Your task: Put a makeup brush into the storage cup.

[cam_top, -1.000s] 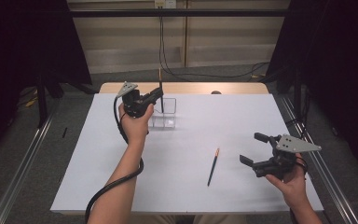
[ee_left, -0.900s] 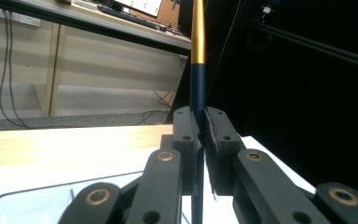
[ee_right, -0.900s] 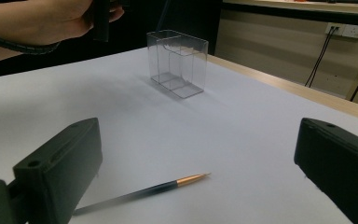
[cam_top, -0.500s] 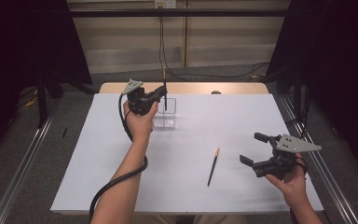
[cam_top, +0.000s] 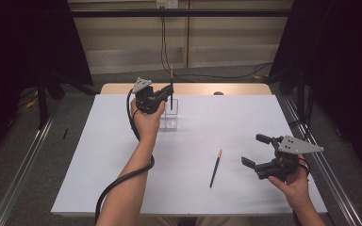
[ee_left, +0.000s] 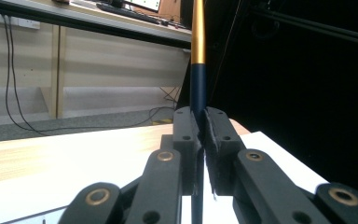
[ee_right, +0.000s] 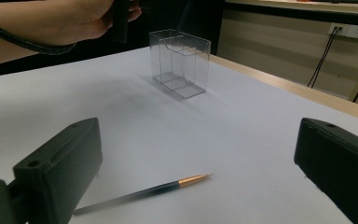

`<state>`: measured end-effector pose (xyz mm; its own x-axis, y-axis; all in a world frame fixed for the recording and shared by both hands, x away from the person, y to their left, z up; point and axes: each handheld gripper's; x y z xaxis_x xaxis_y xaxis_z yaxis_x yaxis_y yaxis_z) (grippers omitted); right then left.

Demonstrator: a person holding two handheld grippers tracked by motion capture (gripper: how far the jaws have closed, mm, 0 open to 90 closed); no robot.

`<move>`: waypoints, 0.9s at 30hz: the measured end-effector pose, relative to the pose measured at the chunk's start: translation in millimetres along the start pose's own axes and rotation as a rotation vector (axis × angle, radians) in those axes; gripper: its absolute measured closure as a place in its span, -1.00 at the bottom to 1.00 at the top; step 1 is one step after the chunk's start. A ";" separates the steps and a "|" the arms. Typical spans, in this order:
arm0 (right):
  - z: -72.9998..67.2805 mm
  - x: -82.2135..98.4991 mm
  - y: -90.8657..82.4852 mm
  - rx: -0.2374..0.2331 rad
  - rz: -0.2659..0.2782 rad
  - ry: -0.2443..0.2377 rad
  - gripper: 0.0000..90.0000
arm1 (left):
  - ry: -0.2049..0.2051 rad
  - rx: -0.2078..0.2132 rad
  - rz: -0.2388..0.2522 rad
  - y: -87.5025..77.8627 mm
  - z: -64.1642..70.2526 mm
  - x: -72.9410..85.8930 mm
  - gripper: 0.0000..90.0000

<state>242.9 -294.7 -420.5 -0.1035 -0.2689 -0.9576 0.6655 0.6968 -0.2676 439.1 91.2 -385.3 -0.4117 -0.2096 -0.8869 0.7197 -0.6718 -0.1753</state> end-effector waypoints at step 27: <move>1.0 0.6 0.2 -0.005 0.002 0.001 -0.99 | 0.009 -0.039 0.004 20.3 -2.6 7.7 0.86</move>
<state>243.7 -295.4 -421.1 -0.1030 -0.2672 -0.9581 0.6618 0.7007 -0.2665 452.0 77.7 -396.8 -0.4036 -0.2054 -0.8916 0.7426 -0.6428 -0.1881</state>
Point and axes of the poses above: each handheld gripper's, and its own axes: y roughly forward along the jaws, x roughly out of its underside, z roughly to its right, and after that the axes turned 8 degrees about -y, right-handed
